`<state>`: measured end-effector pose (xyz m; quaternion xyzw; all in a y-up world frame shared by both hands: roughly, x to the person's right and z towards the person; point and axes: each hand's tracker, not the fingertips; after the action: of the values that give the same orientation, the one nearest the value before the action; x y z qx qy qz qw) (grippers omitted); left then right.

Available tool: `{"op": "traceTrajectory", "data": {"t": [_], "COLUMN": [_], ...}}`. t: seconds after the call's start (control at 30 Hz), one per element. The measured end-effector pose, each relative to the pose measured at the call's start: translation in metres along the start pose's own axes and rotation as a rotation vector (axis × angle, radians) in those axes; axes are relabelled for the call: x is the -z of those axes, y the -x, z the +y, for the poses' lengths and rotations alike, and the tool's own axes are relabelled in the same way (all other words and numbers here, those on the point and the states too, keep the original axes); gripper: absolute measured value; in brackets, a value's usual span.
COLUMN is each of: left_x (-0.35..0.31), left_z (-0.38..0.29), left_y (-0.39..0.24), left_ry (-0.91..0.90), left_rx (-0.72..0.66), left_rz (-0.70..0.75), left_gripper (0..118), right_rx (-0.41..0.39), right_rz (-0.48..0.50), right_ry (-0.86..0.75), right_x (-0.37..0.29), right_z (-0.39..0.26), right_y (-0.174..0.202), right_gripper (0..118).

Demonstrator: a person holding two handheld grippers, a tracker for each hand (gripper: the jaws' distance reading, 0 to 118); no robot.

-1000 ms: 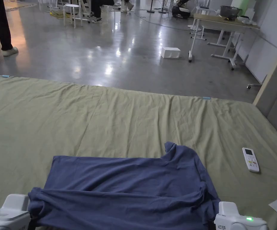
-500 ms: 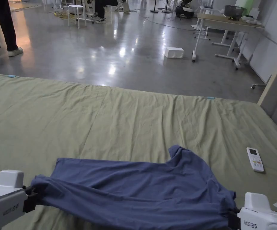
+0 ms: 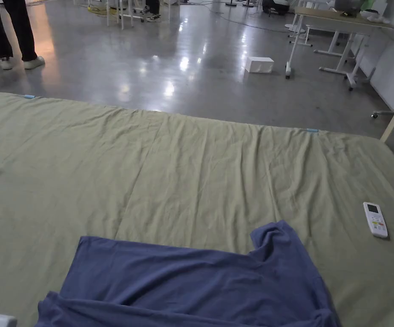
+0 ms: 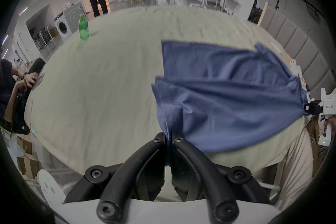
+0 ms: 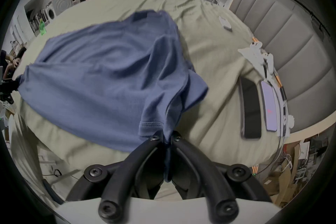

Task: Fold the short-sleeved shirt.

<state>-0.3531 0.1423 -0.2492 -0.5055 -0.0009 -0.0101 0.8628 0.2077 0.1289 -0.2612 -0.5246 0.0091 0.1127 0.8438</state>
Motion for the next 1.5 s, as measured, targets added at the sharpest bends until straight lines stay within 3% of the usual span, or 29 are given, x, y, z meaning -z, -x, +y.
{"op": "traceTrajectory", "data": {"t": [0.23,0.3,0.33,0.37,0.4,0.47,0.57,0.67,0.77,0.87,0.93,0.97,1.03,1.07,1.17,1.2,1.23,1.27,1.33,1.5], "left_x": [0.023,0.021,0.017,0.012,0.007,-0.005,-0.028,-0.047,-0.060,-0.076,-0.083,-0.086,-0.089,-0.091,-0.094,-0.095,-0.096,-0.097,-0.099,-0.081], "left_z": [-0.017,-0.016,-0.015,-0.013,-0.011,-0.004,0.012,0.033,0.052,0.066,0.074,0.078,0.083,0.085,0.086,0.085,0.083,0.082,0.082,0.088], "left_y": [-0.012,-0.012,-0.012,-0.012,-0.013,-0.018,-0.032,-0.053,-0.072,-0.086,-0.093,-0.096,-0.100,-0.099,-0.098,-0.098,-0.098,-0.097,-0.095,-0.076], "left_ry": [0.003,-0.002,-0.007,-0.013,-0.019,-0.071,-0.227,-0.405,-0.578,-0.746,-0.817,-0.834,-0.851,-0.863,-0.914,-0.925,-0.943,-0.945,-0.948,-0.851], "left_rx": [0.023,0.023,0.027,0.030,0.032,0.031,0.033,0.051,0.078,0.059,0.043,0.044,0.047,0.038,0.001,-0.003,-0.006,-0.007,-0.016,-0.005], "left_rz": [0.032,0.034,0.035,0.037,0.046,0.060,0.020,0.029,0.070,0.106,0.126,0.155,0.173,0.160,0.155,0.157,0.157,0.159,0.173,0.171], "left_gripper": [6,6,9,19,33,65,70,70,66,58,37,23,17,8,1,1,0,0,0,0], "right_rx": [0.005,0.007,0.011,0.014,0.020,0.060,0.087,0.116,0.158,0.151,0.133,0.144,0.164,0.166,0.155,0.163,0.096,0.139,0.096,0.095], "right_rz": [-0.038,-0.051,-0.078,-0.104,-0.099,-0.085,-0.081,-0.008,0.013,-0.024,-0.042,-0.021,-0.009,-0.024,-0.047,-0.065,-0.134,-0.070,-0.124,-0.096], "right_ry": [-0.027,-0.032,-0.032,-0.034,-0.047,-0.143,-0.305,-0.536,-0.723,-0.892,-0.986,-1.012,-1.053,-1.067,-1.107,-1.103,-1.156,-1.119,-1.139,-1.098], "right_x": [0.002,-0.003,-0.010,-0.017,-0.026,-0.056,-0.085,-0.106,-0.105,-0.119,-0.124,-0.125,-0.126,-0.128,-0.131,-0.132,-0.138,-0.133,-0.135,-0.128], "right_z": [-0.001,0.000,0.002,0.005,0.008,0.022,0.044,0.067,0.083,0.098,0.104,0.107,0.111,0.113,0.115,0.115,0.117,0.116,0.119,0.124], "right_y": [0.013,0.015,0.010,0.010,0.010,0.011,0.022,0.039,0.058,0.081,0.091,0.095,0.100,0.102,0.107,0.109,0.112,0.111,0.113,0.113], "right_gripper": [9,26,43,64,73,75,75,75,64,61,54,46,24,18,1,1,0,0,0,0]}}
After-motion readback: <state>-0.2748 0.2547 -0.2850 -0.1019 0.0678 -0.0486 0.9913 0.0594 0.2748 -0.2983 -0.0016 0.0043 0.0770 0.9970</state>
